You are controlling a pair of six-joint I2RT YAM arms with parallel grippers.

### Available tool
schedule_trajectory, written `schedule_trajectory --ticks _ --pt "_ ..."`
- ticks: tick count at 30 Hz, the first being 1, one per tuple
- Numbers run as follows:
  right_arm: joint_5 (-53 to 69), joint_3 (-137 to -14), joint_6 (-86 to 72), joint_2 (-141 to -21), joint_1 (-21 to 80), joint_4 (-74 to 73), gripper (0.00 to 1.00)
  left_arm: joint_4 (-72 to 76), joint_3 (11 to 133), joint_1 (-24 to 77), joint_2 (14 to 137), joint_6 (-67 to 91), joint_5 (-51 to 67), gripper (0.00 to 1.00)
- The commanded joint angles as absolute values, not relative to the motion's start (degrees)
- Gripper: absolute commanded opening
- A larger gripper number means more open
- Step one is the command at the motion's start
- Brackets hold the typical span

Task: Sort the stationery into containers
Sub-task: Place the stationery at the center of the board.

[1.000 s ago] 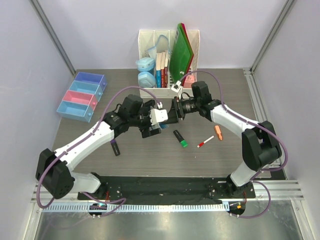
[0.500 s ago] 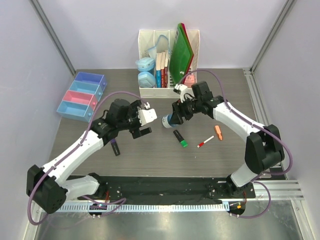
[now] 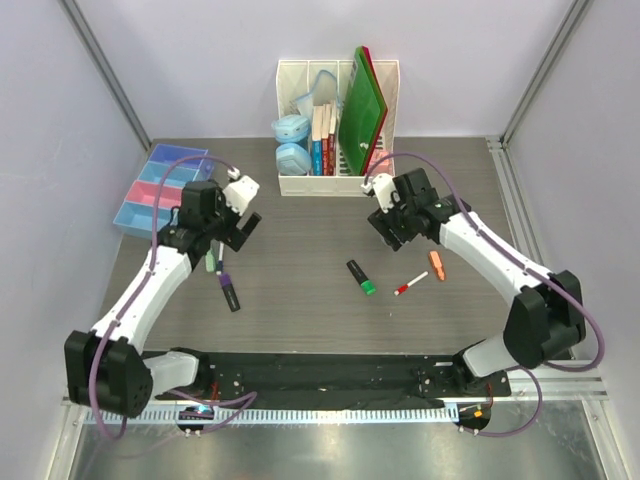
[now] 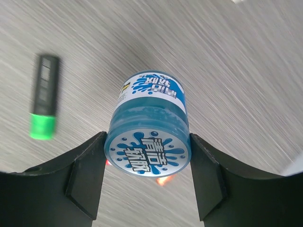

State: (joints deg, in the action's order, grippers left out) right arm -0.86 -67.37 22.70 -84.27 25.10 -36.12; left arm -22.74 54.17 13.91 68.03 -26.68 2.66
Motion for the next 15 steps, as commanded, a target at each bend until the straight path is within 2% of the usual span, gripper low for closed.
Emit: schedule_trajectory --ticks 1,9,15 --pt "-11.07 -66.01 25.75 -76.74 22.59 -37.35 0.06 -20.04 59.93 8.10 73.37 -19.70 -2.64 1.00" --pt "-8.35 -64.08 27.50 -71.99 8.90 -43.06 0.06 -19.60 70.38 0.44 83.31 -13.89 -5.44 1.00" --pt "-5.54 -59.42 30.23 -70.84 5.28 -44.56 0.06 -19.16 77.24 0.26 90.86 -13.27 -6.50 1.00"
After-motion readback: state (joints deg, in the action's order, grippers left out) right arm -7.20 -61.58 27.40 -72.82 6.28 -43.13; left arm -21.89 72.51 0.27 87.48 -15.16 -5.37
